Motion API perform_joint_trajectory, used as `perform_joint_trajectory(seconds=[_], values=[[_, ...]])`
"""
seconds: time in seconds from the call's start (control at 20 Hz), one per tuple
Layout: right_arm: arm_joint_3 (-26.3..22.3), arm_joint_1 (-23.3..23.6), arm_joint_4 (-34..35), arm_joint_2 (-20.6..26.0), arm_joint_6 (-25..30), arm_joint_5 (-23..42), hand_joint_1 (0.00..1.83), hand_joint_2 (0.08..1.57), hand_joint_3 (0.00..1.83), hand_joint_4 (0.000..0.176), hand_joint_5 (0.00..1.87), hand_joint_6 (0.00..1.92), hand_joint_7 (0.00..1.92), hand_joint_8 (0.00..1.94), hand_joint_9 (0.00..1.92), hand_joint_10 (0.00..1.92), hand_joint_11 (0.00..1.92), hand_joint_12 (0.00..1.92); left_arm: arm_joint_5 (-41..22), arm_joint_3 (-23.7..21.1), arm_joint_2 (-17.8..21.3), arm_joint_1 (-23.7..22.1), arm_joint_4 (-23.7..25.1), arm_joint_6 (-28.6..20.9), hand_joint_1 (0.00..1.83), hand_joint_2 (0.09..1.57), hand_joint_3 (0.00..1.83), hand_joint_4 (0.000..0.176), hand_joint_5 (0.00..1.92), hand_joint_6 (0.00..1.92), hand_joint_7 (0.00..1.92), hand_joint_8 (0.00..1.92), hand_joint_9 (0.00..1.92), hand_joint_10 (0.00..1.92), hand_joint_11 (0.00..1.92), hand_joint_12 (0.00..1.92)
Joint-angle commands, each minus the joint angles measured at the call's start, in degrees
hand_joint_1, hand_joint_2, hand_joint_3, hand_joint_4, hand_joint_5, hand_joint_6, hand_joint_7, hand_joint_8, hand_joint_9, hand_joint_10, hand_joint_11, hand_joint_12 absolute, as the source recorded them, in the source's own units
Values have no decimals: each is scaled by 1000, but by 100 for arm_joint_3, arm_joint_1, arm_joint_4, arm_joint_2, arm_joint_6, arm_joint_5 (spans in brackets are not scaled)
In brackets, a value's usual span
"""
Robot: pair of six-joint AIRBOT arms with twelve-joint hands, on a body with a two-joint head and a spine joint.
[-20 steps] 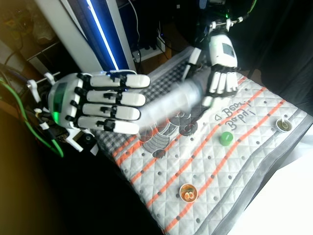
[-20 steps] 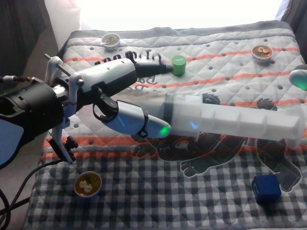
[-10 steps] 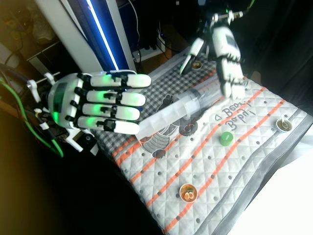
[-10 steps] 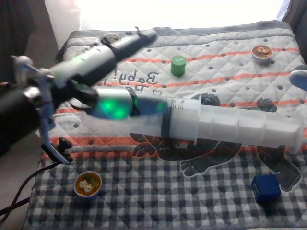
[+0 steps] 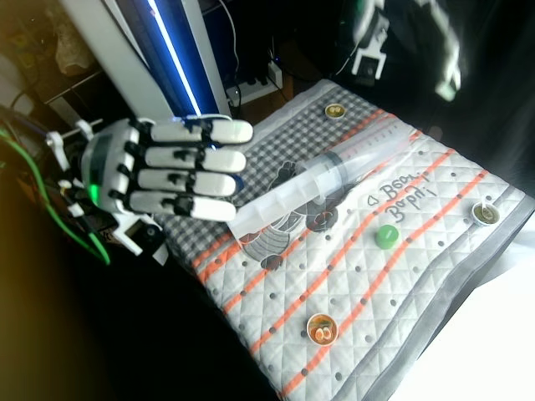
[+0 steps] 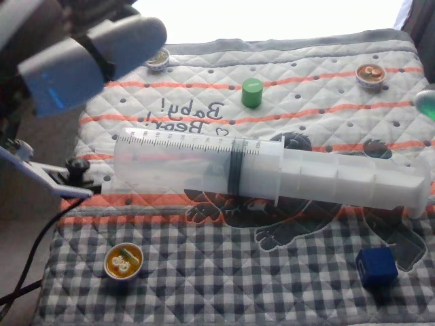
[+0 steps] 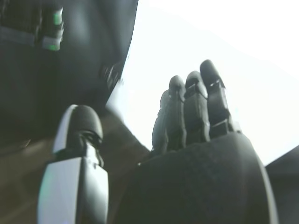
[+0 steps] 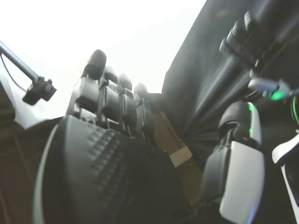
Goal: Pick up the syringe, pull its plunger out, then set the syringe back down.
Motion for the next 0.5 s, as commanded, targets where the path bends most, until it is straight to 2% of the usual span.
perform_joint_trajectory(seconds=[0.0, 0.05, 0.1, 0.15, 0.25, 0.3, 0.35, 0.4, 0.45], values=[[-26, 26, -21, 77, -105, 796, 675, 1019, 21, 34, 282, 32, 240, 12, 192, 22, 0, 598, 1255, -45, 80, -15, 200, -51, 636, 1223, 14, 0, 227, 2, 415, 2, 491, 30, 123, 1226], [-69, 50, -28, 101, -202, 796, 631, 1039, 26, 24, 276, 26, 247, 12, 202, 23, 0, 582, 1629, -136, 138, 35, 227, 47, 657, 1238, 6, 0, 263, 9, 475, 10, 555, 38, 163, 1219], [-91, 78, -30, 115, -232, 796, 582, 1052, 22, 57, 272, 21, 256, 10, 227, 26, 0, 623, 1821, -213, 178, 54, 244, 184, 621, 1275, 6, 0, 291, 12, 487, 6, 602, 38, 247, 1156], [-123, 131, -53, 154, -315, 798, 577, 1046, 13, 61, 302, 28, 279, 12, 284, 38, 0, 752, 2052, -307, 228, 67, 271, 395, 567, 1277, 4, 0, 249, 2, 431, 0, 577, 20, 232, 1119], [-204, 275, -134, 256, -540, 799, 611, 1062, 11, 63, 350, 40, 309, 12, 343, 41, 0, 859, 2342, -384, 282, 68, 352, 531, 511, 1279, 1, 0, 233, 0, 391, 0, 579, 12, 235, 1052], [-209, 339, -180, 290, -604, 800, 620, 1122, 26, 51, 144, 7, 264, 2, 307, 19, 0, 953, 2427, -399, 291, 67, 361, 595, 496, 1242, 0, 13, 110, 0, 278, 0, 523, 2, 242, 1042], [-217, 421, -200, 302, -732, 800, 602, 1159, 35, 37, 110, 4, 290, 12, 322, 21, 0, 980, 2482, -416, 295, 63, 363, 672, 461, 1232, 0, 0, 155, 13, 291, 3, 479, 0, 164, 1030], [-236, 487, -200, 312, -884, 800, 610, 1104, 7, 55, 21, 0, 151, 2, 216, 8, 0, 755, 2521, -432, 296, 56, 371, 734, 367, 1217, 0, 16, 132, 6, 194, 0, 293, 0, 32, 693], [-245, 564, -212, 322, -983, 800, 593, 1076, 0, 43, 27, 8, 132, 3, 205, 8, 0, 675, 2560, -445, 297, 51, 390, 776, 341, 1215, 0, 22, 126, 4, 172, 0, 253, 1, 6, 573]])
